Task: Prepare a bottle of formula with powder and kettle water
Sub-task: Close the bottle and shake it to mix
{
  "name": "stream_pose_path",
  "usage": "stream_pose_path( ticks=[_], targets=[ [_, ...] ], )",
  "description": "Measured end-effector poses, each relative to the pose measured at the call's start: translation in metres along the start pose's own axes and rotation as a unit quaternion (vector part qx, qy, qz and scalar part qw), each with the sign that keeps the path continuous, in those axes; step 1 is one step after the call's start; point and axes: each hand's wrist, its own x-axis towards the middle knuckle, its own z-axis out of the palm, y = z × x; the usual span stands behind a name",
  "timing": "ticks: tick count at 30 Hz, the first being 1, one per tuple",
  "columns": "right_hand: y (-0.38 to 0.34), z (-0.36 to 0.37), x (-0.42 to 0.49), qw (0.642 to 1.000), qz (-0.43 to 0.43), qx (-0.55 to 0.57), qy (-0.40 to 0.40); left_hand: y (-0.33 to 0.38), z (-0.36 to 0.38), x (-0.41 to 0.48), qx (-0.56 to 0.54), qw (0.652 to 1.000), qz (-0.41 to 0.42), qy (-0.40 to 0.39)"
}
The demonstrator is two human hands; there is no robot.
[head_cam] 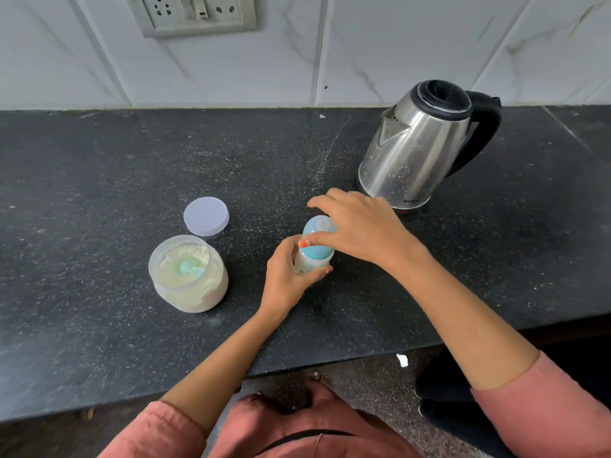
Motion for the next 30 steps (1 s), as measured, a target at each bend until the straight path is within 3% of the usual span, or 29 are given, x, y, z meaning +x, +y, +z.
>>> stream_pose_path(
  ticks=[4,16,18,24,30],
  targets=[
    [0.007,-0.012,-0.003,0.985,-0.066,0.088,-0.134,0.0,0.0,0.0,-0.001,1.0,-0.01,0.001],
    [-0.004,-0.002,0.001,0.999,0.033,0.041,-0.005,0.001,0.0,0.0,-0.004,1.0,-0.004,-0.005],
    [-0.002,-0.003,-0.001,0.999,0.022,0.038,-0.018,0.001,0.0,0.0,-0.001,1.0,-0.002,-0.005],
    [0.006,-0.015,-0.002,0.98,-0.076,0.093,-0.156,-0.001,0.0,0.001,0.003,1.0,-0.01,0.0],
    [0.002,-0.008,0.0,0.99,-0.043,0.088,-0.102,0.0,0.0,0.0,0.008,1.0,-0.012,0.004]
  ],
)
